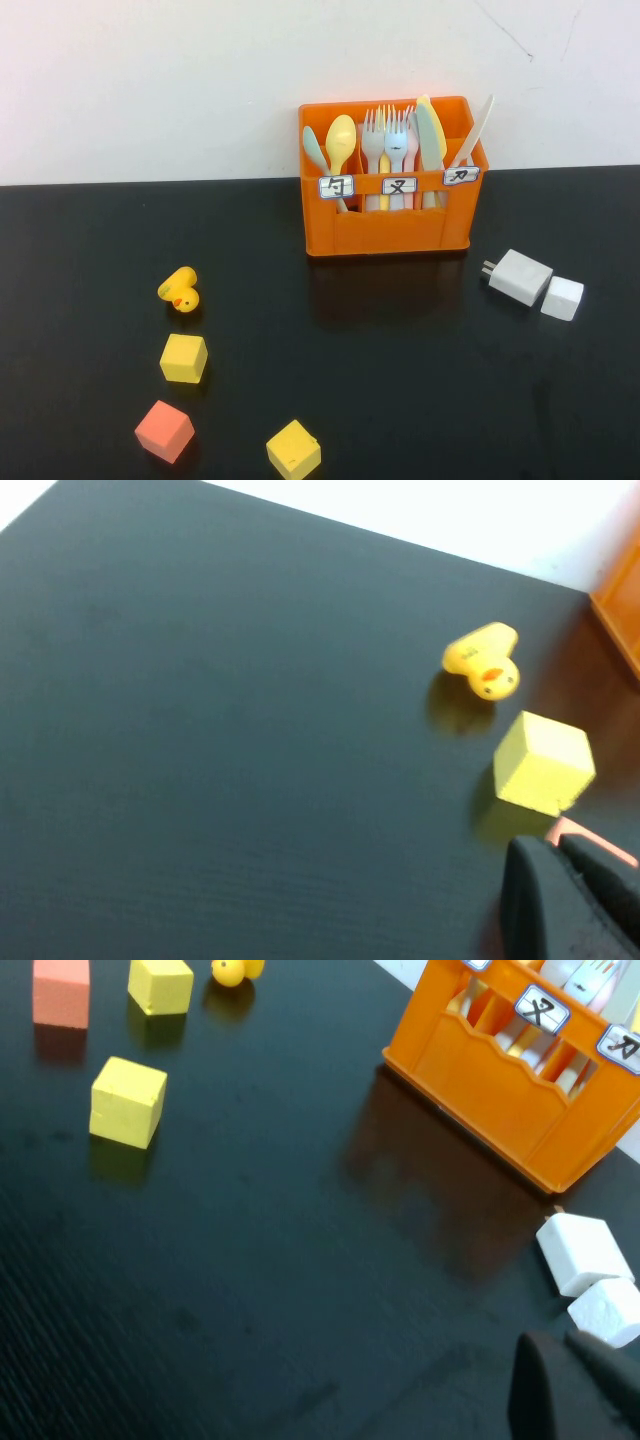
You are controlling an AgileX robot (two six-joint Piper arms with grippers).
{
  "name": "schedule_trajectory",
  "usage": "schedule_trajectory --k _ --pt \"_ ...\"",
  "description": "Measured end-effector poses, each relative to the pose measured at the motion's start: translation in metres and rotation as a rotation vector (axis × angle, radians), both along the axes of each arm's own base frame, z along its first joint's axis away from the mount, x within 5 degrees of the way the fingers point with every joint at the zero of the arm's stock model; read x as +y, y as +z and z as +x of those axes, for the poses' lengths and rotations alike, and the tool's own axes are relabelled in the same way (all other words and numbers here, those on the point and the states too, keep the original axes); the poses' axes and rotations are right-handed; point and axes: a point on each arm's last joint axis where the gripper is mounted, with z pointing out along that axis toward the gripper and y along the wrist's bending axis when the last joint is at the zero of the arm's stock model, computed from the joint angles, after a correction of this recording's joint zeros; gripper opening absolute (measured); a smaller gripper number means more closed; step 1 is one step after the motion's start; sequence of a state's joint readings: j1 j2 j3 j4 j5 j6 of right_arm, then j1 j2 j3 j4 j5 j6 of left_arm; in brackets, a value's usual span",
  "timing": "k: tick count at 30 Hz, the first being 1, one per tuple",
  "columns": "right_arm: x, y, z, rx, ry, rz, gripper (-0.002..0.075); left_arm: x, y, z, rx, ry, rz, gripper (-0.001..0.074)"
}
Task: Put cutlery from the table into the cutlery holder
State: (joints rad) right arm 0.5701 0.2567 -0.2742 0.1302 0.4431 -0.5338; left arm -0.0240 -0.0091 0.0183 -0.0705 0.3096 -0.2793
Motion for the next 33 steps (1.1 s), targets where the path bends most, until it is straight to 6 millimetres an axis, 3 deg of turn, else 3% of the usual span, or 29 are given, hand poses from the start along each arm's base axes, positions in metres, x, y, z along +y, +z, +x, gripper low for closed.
schedule_trajectory --k 33 --pt "0.0 0.0 0.0 -0.006 0.004 -0.008 -0.0002 -0.0011 -0.0003 -0.0004 0.003 -0.045 0.066 -0.0001"
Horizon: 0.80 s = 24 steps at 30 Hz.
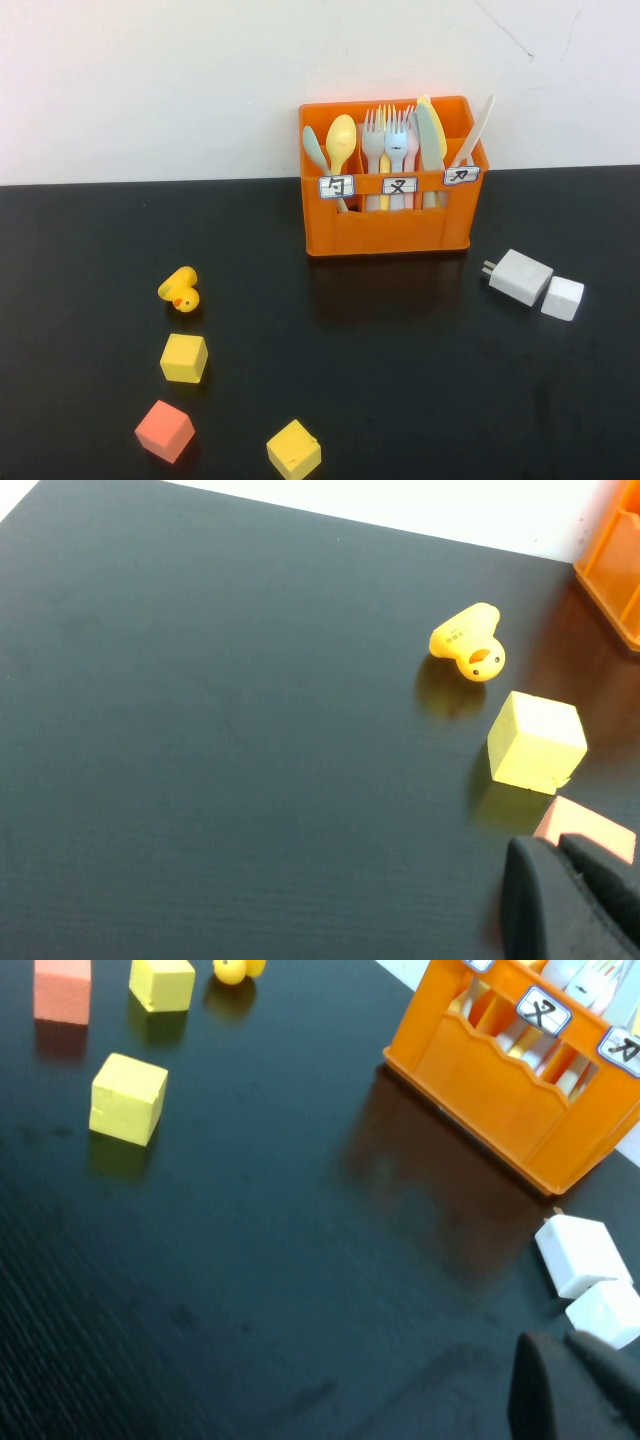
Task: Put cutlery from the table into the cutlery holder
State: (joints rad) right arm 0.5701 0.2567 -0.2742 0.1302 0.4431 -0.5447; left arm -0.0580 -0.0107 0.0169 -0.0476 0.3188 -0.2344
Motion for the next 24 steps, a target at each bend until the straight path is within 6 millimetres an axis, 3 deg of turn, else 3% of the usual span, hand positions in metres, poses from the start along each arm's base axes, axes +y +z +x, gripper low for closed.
schedule_trajectory --k 9,19,24 --pt "-0.003 0.0 0.002 -0.002 -0.051 0.001 -0.0002 0.0 0.0 0.0 0.0 0.0 0.0 -0.0001" --pt "-0.03 0.006 0.003 -0.058 -0.529 0.106 -0.0002 0.0 0.0 0.0 0.0 0.0 0.0 -0.0001" --pt "-0.034 0.006 0.002 -0.061 -0.614 0.116 -0.0002 0.0 0.0 0.0 0.0 0.0 0.0 -0.0001"
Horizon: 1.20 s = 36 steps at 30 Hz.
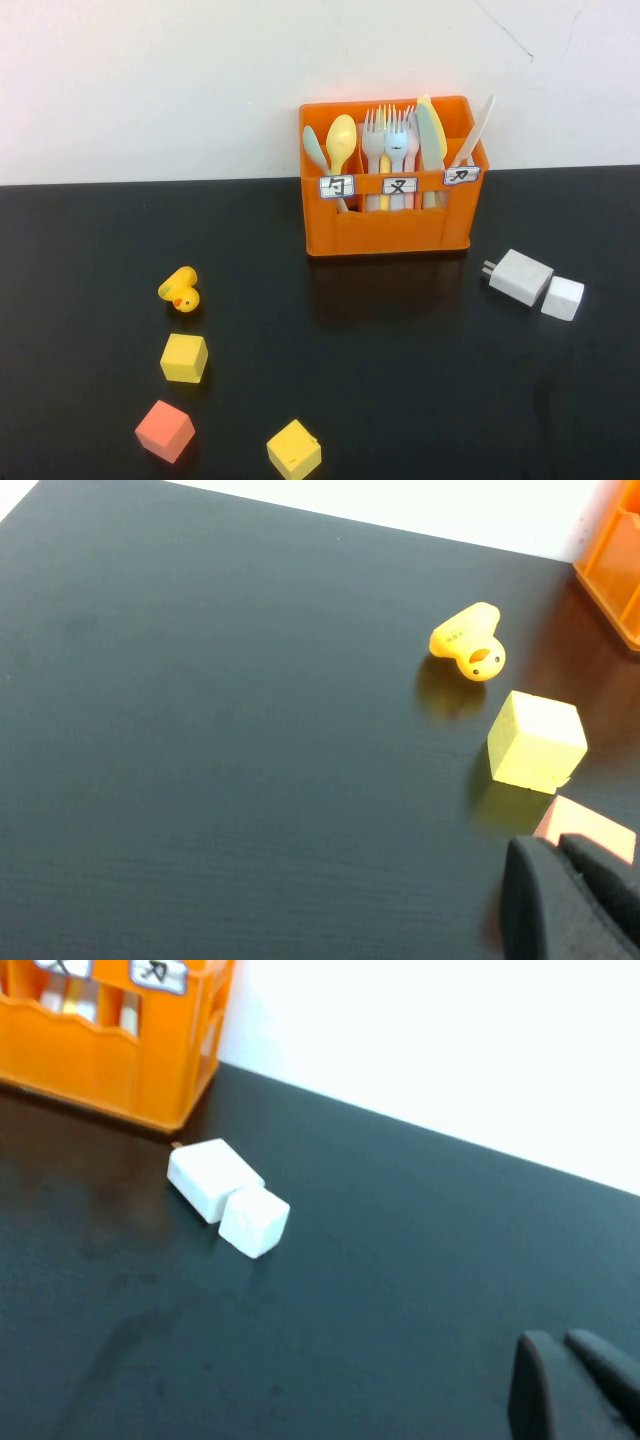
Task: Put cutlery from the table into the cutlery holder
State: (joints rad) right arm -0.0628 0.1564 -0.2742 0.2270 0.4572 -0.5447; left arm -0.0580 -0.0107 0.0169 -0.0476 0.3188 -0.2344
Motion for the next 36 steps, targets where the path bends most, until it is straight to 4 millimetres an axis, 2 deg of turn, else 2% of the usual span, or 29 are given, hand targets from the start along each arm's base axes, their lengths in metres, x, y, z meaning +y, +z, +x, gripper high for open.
schedule_trajectory --k 5,8,12,15,36 --pt "-0.002 -0.015 0.002 0.047 -0.007 -0.032 -0.0002 0.0 0.0 0.0 0.0 0.0 0.0 -0.0001" --pt "-0.004 -0.037 0.005 0.065 -0.023 -0.061 -0.0002 0.0 0.0 0.0 0.0 -0.001 0.003 -0.0001" --pt "-0.006 -0.076 0.008 0.068 -0.051 -0.048 -0.0002 0.0 0.0 0.0 0.0 -0.001 0.003 -0.0001" --pt "-0.005 -0.085 0.005 0.114 -0.035 -0.052 -0.0002 0.0 0.0 0.0 0.0 -0.001 0.003 -0.0001" --pt "-0.004 -0.081 0.0 0.044 -0.019 -0.099 -0.0002 0.0 0.0 0.0 -0.001 -0.001 0.003 -0.0001"
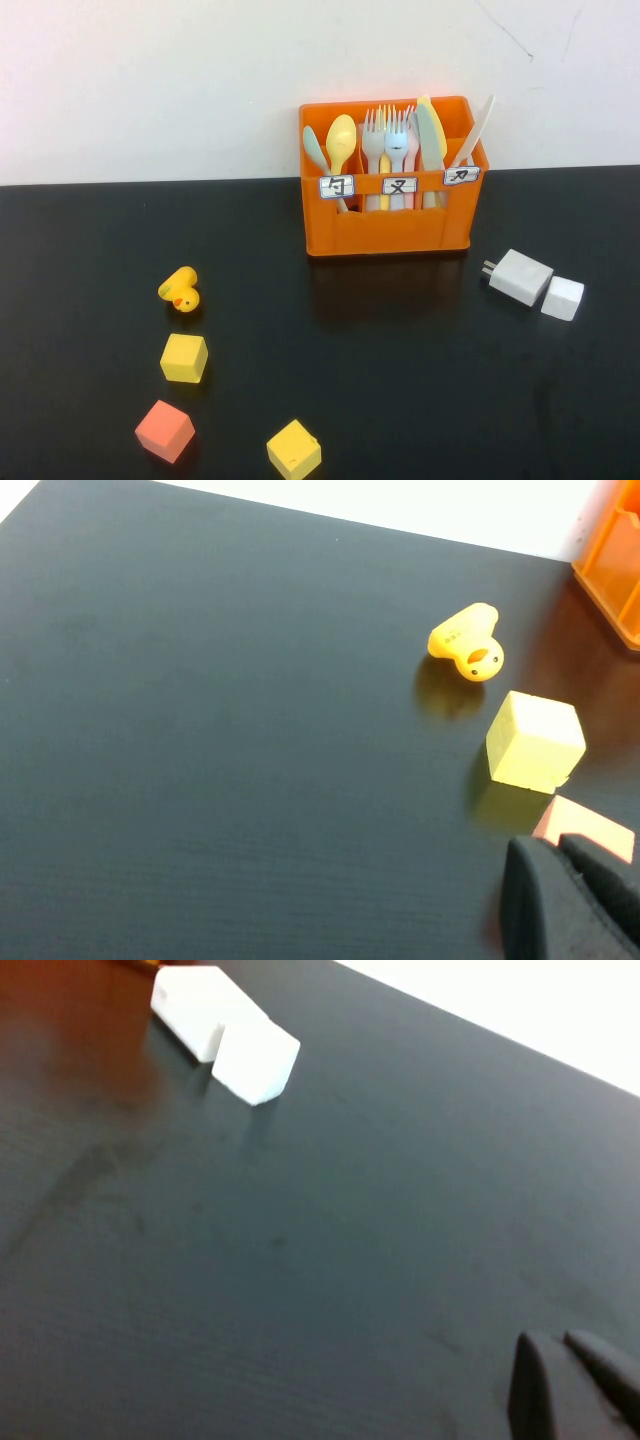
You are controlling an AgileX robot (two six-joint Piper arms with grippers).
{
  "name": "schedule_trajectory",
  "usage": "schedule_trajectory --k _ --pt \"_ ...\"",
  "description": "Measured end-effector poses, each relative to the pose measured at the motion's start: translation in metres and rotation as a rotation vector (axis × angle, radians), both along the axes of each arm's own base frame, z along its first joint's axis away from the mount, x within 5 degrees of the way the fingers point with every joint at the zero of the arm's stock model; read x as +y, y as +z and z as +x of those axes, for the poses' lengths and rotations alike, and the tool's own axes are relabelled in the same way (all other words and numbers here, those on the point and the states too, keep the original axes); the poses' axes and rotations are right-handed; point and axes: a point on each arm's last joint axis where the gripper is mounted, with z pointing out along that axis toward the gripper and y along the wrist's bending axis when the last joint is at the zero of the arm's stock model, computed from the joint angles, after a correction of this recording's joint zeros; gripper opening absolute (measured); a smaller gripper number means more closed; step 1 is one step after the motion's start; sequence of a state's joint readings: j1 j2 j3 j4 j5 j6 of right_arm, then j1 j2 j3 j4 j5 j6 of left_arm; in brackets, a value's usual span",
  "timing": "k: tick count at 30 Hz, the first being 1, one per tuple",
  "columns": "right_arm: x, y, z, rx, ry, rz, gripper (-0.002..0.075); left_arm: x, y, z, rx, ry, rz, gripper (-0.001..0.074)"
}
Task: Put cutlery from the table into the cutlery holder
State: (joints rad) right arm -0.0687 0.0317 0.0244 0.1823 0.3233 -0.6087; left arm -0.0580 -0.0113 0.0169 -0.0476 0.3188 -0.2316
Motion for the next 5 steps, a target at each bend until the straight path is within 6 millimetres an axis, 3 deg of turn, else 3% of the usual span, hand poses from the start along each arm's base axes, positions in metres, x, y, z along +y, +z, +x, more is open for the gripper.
schedule_trajectory --k 5 --pt "-0.0011 0.0019 -0.002 -0.038 -0.036 0.062 -0.0002 0.0 0.0 0.0 0.0 0.0 0.0 -0.0001"
